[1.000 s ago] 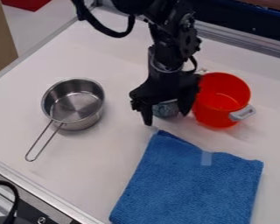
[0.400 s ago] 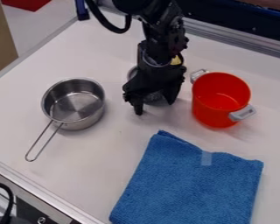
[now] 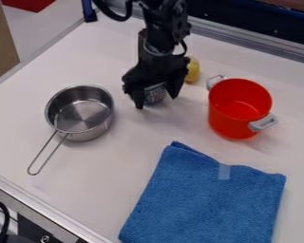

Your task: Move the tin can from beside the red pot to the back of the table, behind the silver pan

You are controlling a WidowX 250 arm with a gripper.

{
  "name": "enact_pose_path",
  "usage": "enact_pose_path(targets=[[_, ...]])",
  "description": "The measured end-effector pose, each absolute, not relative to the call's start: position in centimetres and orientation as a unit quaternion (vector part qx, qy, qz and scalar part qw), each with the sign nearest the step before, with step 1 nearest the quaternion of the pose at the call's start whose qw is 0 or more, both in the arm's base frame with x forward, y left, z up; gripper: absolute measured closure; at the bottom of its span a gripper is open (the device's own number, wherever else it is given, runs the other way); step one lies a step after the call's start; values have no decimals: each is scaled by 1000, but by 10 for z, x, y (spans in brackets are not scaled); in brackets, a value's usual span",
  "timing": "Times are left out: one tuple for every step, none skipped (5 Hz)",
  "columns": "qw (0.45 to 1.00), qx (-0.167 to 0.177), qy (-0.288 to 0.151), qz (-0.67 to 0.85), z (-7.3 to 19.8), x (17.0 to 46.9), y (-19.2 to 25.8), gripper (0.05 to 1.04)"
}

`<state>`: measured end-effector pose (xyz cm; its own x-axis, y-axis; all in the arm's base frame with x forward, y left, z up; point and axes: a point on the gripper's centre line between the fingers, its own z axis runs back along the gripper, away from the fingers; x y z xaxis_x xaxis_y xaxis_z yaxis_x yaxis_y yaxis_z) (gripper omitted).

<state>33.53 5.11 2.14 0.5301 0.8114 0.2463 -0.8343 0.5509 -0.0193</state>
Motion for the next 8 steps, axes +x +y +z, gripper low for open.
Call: enact_pose_path(targets=[[874,70,-110,467,20,340,64,83],[878,92,-116,456,16,351,77,83],[877,102,-126,452,13,357,82,83],[871,97,-130,464,19,364,87,83],[868,99,-133,468,16,369,91,83],[865,95,-139,473,18,373,95,83],[865,90,-129,477,14,368,95,83],[861,73,-138,483,26,359,95,83]])
